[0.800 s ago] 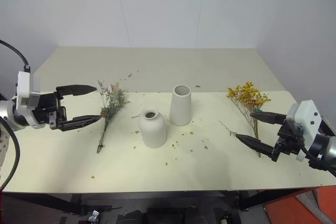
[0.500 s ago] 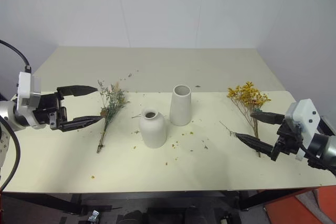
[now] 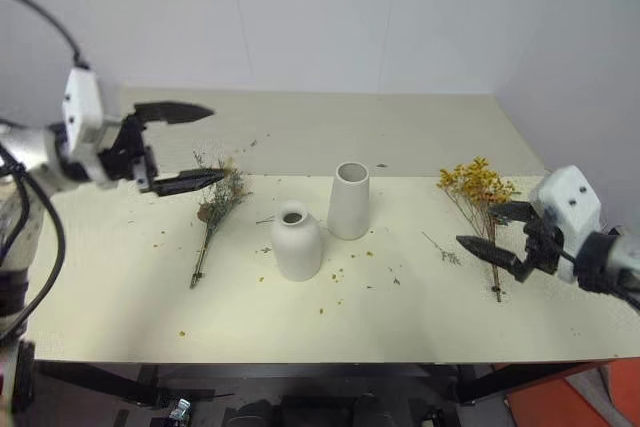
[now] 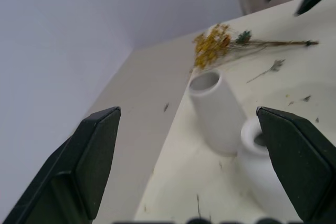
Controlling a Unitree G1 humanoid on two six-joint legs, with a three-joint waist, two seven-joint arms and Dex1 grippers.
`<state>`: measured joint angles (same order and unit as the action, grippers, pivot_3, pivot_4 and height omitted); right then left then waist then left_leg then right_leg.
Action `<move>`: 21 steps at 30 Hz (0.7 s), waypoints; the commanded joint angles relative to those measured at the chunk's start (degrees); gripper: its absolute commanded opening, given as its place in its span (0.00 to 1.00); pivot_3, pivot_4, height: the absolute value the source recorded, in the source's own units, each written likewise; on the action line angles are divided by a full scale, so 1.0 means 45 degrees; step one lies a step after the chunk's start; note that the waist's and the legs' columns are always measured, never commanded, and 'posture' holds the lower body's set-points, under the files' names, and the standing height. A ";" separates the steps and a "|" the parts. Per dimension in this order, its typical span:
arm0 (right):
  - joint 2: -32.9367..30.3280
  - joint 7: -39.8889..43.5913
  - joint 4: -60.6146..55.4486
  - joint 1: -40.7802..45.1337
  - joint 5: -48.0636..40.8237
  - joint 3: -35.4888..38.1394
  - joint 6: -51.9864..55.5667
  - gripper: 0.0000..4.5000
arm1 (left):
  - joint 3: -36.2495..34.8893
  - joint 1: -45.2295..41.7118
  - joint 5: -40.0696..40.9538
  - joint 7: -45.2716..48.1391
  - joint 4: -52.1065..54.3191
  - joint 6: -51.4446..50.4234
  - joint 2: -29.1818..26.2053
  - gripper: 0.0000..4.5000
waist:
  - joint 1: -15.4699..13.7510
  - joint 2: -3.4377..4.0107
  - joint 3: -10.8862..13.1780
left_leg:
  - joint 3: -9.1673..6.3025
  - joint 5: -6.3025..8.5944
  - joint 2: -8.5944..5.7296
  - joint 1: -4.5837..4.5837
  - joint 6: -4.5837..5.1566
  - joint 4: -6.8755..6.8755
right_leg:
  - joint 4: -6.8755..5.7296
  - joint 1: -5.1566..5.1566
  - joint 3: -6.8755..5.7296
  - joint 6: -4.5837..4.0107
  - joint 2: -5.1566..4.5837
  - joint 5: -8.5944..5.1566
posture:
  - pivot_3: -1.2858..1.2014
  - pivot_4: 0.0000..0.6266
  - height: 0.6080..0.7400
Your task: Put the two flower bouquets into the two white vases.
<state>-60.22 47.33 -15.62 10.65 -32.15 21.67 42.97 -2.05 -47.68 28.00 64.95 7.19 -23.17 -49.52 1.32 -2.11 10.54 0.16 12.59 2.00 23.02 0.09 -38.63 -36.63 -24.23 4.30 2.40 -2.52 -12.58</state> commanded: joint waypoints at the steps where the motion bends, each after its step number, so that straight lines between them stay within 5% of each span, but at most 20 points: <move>1: -0.0202 -0.0935 0.1199 0.1482 0.0844 -0.1471 0.1290 0.98 | 0.1593 -0.1240 -0.0622 0.0299 -0.0316 -0.0775 0.0626 1.00 | 0.0004 0.0005 -0.0001 | -0.0001 0.0000 -0.0003 0.0015 0.0000 -0.0001 | 0.0000 -0.0013 0.0001 0.0002 -0.0001 0.0001 | 0.52 0.24 1.00; 7: 0.0583 -0.2042 0.3831 0.4311 0.2599 -0.4048 0.2251 0.98 | 0.3099 -0.2717 -0.1251 0.2793 -0.2620 0.0389 0.1649 1.00 | 0.0196 0.0015 0.0006 | -0.0008 -0.0001 -0.0002 0.0073 0.0003 0.0013 | -0.0005 -0.0078 0.0002 0.0007 0.0011 0.0008 | 0.52 0.24 1.00; 21: 0.2241 -0.3138 0.9068 0.7323 0.5101 -0.5389 0.1914 0.98 | 0.3470 -0.4235 -0.2500 0.4608 -0.5795 0.2290 0.3728 1.00 | 0.0238 0.0021 0.0010 | -0.0011 -0.0001 -0.0015 0.0186 0.0004 -0.0001 | -0.0019 -0.0175 0.0012 -0.0017 0.0003 0.0034 | 0.52 0.24 1.00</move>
<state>-49.74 33.67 24.64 42.03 -10.88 -3.12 52.89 14.62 -64.54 17.02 85.34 -19.54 -13.72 -32.82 2.39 -2.02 10.58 0.11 12.59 1.93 23.88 0.11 -38.64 -36.73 -25.05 4.37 2.19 -2.50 -12.35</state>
